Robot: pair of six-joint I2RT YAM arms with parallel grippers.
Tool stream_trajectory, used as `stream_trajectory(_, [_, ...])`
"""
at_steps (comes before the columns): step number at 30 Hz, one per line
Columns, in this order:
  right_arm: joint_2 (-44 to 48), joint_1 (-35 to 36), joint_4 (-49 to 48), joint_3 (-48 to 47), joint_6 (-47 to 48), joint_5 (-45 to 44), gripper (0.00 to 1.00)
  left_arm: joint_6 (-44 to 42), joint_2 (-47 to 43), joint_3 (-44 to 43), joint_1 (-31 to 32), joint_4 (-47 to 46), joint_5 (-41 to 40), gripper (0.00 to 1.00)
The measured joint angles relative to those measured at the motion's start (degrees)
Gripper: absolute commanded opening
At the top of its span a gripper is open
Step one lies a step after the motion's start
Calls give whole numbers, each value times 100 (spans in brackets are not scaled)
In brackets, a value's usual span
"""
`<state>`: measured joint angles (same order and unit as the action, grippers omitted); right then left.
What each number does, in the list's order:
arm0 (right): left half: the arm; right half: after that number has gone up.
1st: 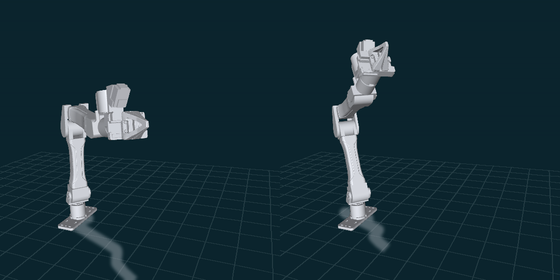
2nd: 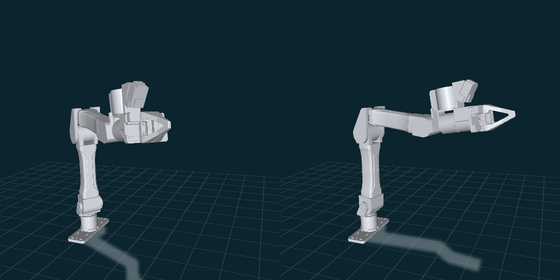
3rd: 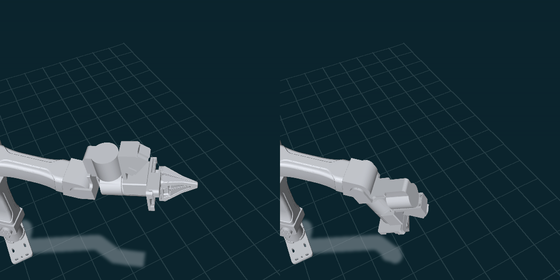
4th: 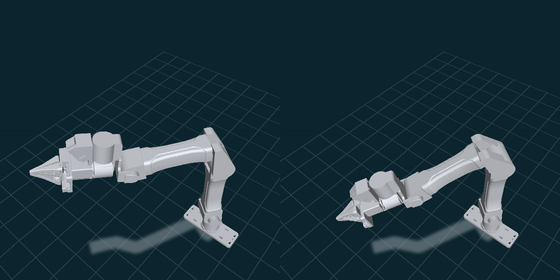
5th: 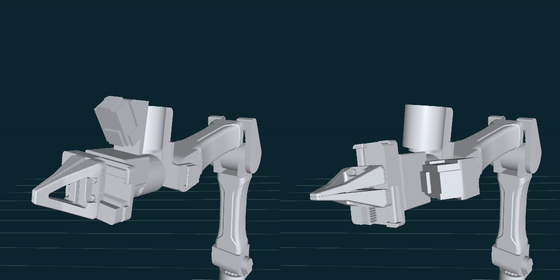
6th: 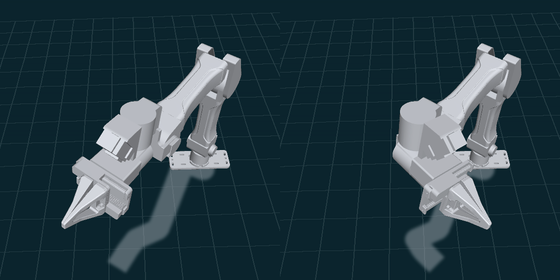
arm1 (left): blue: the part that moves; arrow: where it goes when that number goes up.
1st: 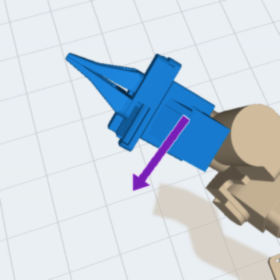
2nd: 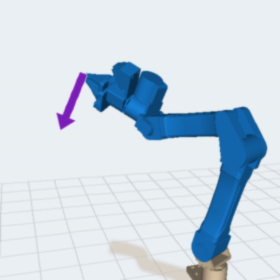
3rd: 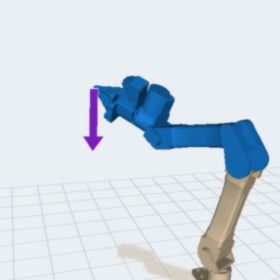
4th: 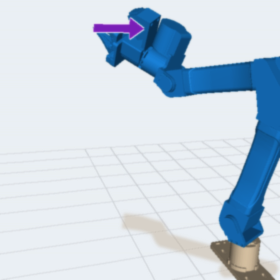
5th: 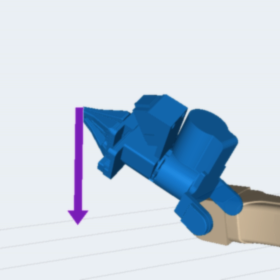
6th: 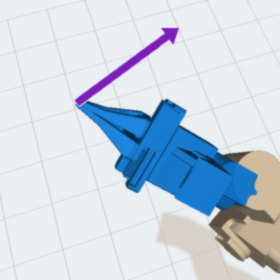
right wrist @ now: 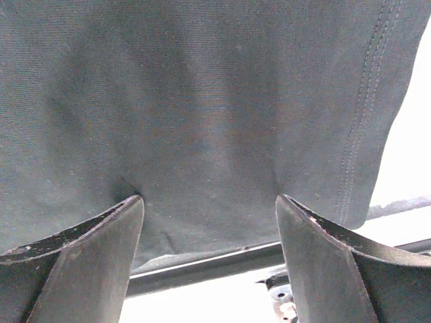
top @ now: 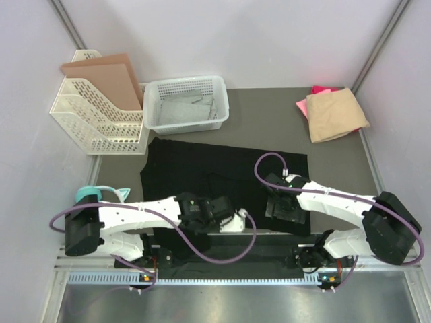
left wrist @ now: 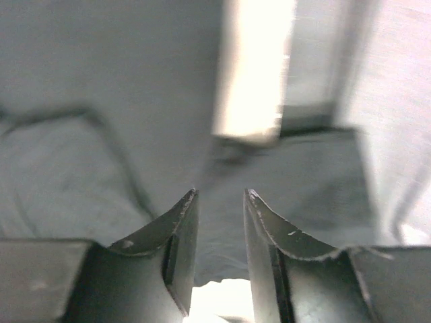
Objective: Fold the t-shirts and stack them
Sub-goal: Grap the side of the flattened tshirt closest away from the robot with both arms
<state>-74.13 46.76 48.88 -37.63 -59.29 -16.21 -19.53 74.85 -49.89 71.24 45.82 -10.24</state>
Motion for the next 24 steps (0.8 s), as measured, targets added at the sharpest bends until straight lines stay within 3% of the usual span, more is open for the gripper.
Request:
stream_trajectory(10, [293, 11, 142, -42, -201, -24, 82, -413, 391, 289, 1576, 409, 466, 41])
stream_trajectory(24, [494, 11, 557, -356, -210, -136, 84, -667, 675, 210, 2039, 1040, 1458, 40])
